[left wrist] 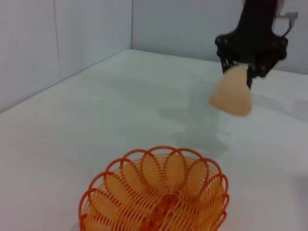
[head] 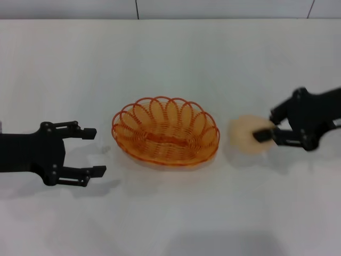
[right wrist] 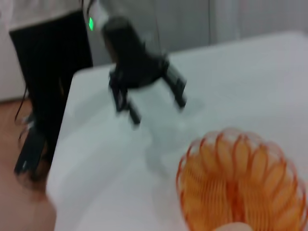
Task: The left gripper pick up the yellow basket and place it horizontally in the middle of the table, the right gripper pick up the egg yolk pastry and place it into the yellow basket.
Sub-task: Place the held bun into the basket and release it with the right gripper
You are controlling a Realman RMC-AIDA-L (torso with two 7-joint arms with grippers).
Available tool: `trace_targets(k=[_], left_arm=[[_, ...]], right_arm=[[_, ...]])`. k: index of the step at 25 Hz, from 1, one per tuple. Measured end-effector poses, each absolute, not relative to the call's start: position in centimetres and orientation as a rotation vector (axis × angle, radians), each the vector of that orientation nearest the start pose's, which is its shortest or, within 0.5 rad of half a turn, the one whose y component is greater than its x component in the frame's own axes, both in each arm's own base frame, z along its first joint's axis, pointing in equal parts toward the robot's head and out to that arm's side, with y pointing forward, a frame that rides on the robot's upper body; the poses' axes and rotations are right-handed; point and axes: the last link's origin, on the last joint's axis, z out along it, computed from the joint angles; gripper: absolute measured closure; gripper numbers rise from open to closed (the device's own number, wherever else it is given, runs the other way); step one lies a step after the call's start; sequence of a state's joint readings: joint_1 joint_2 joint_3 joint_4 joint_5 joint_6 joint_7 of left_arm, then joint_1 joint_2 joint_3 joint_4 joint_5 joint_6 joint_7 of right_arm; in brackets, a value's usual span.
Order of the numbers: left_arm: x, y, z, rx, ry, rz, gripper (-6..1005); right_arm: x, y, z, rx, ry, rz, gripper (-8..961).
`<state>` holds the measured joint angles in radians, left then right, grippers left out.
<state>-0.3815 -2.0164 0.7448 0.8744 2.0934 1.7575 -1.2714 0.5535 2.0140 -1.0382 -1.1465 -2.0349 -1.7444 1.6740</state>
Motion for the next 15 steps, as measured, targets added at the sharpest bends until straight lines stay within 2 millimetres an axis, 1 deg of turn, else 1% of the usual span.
trace_targets(k=[2, 3, 4, 7, 9, 10, 11, 12, 15], left_arm=[[-29.4, 28.6, 4.0, -2.887, -0.360, -0.433, 149], [-29.4, 28.7, 3.9, -2.888, -0.358, -0.431, 149], [-29.4, 28.7, 3.8, -2.888, -0.357, -0.432, 149], [-29.3, 28.7, 3.6, -2.890, -0.349, -0.436, 149], [-29.3, 28.7, 3.6, -2.890, -0.344, -0.436, 149], [-29.2, 28.7, 3.6, -2.890, -0.343, -0.436, 149], [-29.3, 28.7, 3.6, -2.888, -0.343, -0.434, 149], [-29.3, 28.8, 3.6, -2.886, -0.343, -0.433, 149], [-29.2, 28.8, 3.5, -2.882, -0.343, -0.432, 149]], right_arm=[[18.2, 34.0, 3.5, -3.023, 0.228, 0.372, 802], [17.7, 34.3, 2.8, -3.000, 0.243, 0.462, 805], [17.7, 34.3, 2.8, -3.000, 0.243, 0.462, 809], [17.0, 34.8, 1.1, -2.974, 0.227, 0.554, 819], [16.8, 35.1, 0.0, -2.951, 0.220, 0.574, 826], [16.5, 35.3, -0.9, -2.943, 0.215, 0.581, 833], [16.5, 35.3, -0.9, -2.943, 0.215, 0.581, 840], [16.1, 35.6, -2.9, -2.929, 0.202, 0.584, 847], [15.7, 35.8, -4.4, -2.910, 0.200, 0.602, 868]])
